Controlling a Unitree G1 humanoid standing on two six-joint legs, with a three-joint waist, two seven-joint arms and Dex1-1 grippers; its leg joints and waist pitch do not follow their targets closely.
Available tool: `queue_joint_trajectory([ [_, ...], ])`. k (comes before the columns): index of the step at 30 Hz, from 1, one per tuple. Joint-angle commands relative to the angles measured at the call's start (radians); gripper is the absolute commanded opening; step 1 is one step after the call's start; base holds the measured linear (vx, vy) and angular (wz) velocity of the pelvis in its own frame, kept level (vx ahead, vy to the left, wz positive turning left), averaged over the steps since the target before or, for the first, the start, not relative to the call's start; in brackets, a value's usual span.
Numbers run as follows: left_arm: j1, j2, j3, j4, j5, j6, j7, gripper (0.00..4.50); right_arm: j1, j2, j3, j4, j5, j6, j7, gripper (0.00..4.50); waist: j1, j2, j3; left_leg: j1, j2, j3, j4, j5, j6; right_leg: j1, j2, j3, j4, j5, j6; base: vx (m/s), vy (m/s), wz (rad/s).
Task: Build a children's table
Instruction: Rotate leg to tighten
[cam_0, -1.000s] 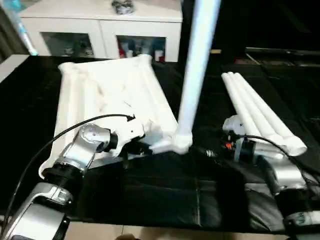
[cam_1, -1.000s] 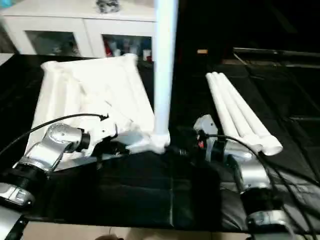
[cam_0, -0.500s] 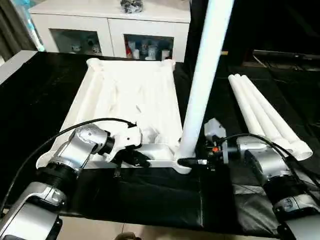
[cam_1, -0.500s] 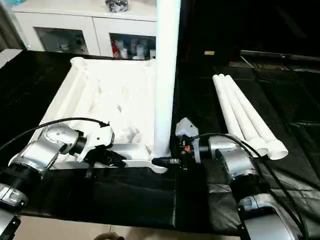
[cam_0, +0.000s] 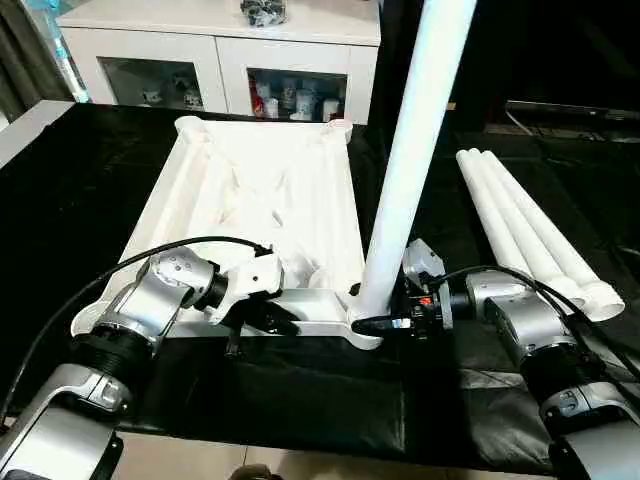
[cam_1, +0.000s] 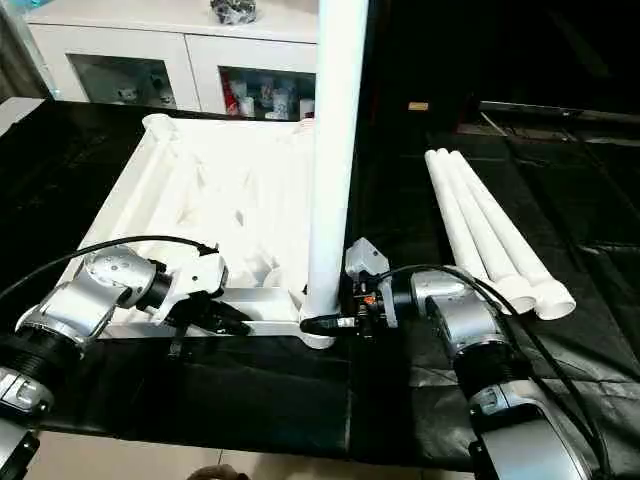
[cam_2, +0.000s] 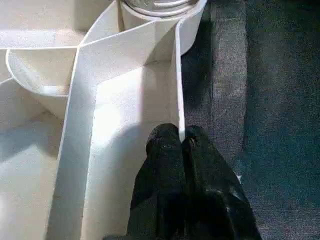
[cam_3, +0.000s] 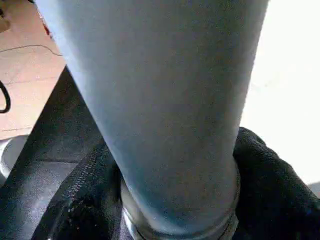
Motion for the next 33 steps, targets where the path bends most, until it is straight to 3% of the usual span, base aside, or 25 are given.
queue_joint_trajectory([
  [1,-0.007,-0.014,-0.029,0.005,0.011,0.017,-0.028,0.0,0.01,0.013,-0.008,-0.013,0.017,0.018,-0.004,2.74,-0.005,0.007,-0.07,0.016,0.083,-0.031,-0.061,-0.117,0.065,0.046,-0.117,0.07,-0.062,-0.081,-0.209,0.0,0.0,0.0],
  [2,-0.011,-0.023,-0.021,0.016,0.011,0.028,-0.003,0.0,0.019,0.022,-0.014,-0.023,0.024,0.03,-0.016,2.74,-0.005,0.011,-0.07,0.017,0.083,-0.032,-0.061,-0.12,0.062,0.047,-0.118,0.07,-0.062,-0.081,-0.211,0.0,0.0,0.0],
  [5,-0.031,-0.071,0.028,0.043,0.0,0.103,0.116,0.0,0.048,0.072,-0.047,-0.049,0.034,0.06,-0.144,2.73,-0.005,0.008,-0.066,0.019,0.084,-0.031,-0.064,-0.147,0.05,0.046,-0.119,0.071,-0.07,-0.124,-0.203,0.0,0.0,0.0],
  [6,-0.04,-0.094,0.05,0.045,-0.01,0.141,0.166,0.0,0.06,0.097,-0.058,-0.061,0.034,0.085,-0.208,2.73,-0.009,0.008,-0.063,0.021,0.085,-0.035,-0.071,-0.18,0.025,0.046,-0.122,0.071,-0.076,-0.191,-0.195,0.0,0.0,0.0],
  [8,-0.058,-0.146,0.093,0.04,-0.023,0.209,0.279,0.0,0.07,0.157,-0.078,-0.053,0.015,0.101,-0.364,2.72,-0.013,0.007,-0.061,0.024,0.081,-0.037,-0.073,-0.211,0.006,0.046,-0.126,0.071,-0.087,-0.276,-0.174,0.0,0.0,0.0],
  [9,-0.065,-0.169,0.111,0.035,-0.03,0.244,0.326,0.0,0.069,0.187,-0.092,-0.044,0.01,0.112,-0.437,2.72,-0.021,0.009,-0.056,0.027,0.083,-0.039,-0.078,-0.229,-0.015,0.041,-0.127,0.073,-0.091,-0.313,-0.169,0.0,0.0,0.0],
  [12,-0.08,-0.244,0.157,0.004,-0.031,0.329,0.484,0.0,0.049,0.29,-0.147,0.003,0.02,0.145,-0.654,2.72,-0.038,0.004,-0.055,0.021,0.075,-0.043,-0.079,-0.241,-0.021,0.047,-0.129,0.072,-0.101,-0.373,-0.143,0.0,0.0,0.0],
  [17,-0.083,-0.357,0.176,-0.067,-0.004,0.415,0.645,0.0,0.007,0.409,-0.183,0.069,-0.004,0.132,-0.878,2.72,-0.047,0.005,-0.059,0.022,0.074,-0.038,-0.077,-0.193,-0.004,0.044,-0.123,0.075,-0.097,-0.299,-0.15,0.0,0.0,0.0],
  [19,-0.071,-0.377,0.157,-0.104,-0.003,0.437,0.639,0.0,-0.005,0.431,-0.191,0.081,-0.013,0.127,-0.911,2.72,-0.05,0.004,-0.062,0.019,0.074,-0.037,-0.075,-0.165,0.008,0.047,-0.12,0.074,-0.089,-0.223,-0.164,0.0,0.0,0.0],
  [21,-0.062,-0.363,0.138,-0.108,0.006,0.422,0.616,0.0,-0.006,0.434,-0.198,0.076,-0.016,0.125,-0.911,3.42,-0.055,0.006,-0.067,0.015,0.075,-0.037,-0.073,-0.131,0.025,0.05,-0.117,0.074,-0.078,-0.134,-0.181,0.0,0.0,0.0],
  [24,-0.058,-0.339,0.134,-0.096,0.01,0.407,0.6,0.0,0.002,0.421,-0.197,0.064,-0.02,0.119,-0.904,3.54,-0.058,0.009,-0.068,0.013,0.072,-0.035,-0.068,-0.098,0.051,0.052,-0.117,0.073,-0.07,-0.046,-0.201,0.0,0.0,0.0],
  [29,-0.038,-0.298,0.122,-0.103,0.02,0.382,0.559,0.0,0.029,0.376,-0.189,0.046,-0.042,0.09,-0.891,4.1,-0.064,0.008,-0.062,0.011,0.072,-0.036,-0.073,-0.151,0.043,0.054,-0.119,0.073,-0.082,-0.133,-0.187,0.0,0.0,0.0],
  [30,-0.031,-0.284,0.121,-0.104,0.023,0.378,0.547,0.0,0.042,0.356,-0.189,0.034,-0.04,0.081,-0.87,4.1,-0.068,0.009,-0.061,0.016,0.073,-0.036,-0.074,-0.167,0.034,0.051,-0.117,0.073,-0.085,-0.159,-0.184,0.0,0.0,0.0],
  [33,-0.013,-0.23,0.11,-0.1,0.025,0.332,0.478,0.0,0.092,0.284,-0.2,-0.025,-0.027,0.07,-0.773,4.45,-0.07,0.007,-0.061,0.013,0.074,-0.036,-0.074,-0.166,0.039,0.053,-0.117,0.075,-0.084,-0.153,-0.181,0.0,0.0,0.0],
])
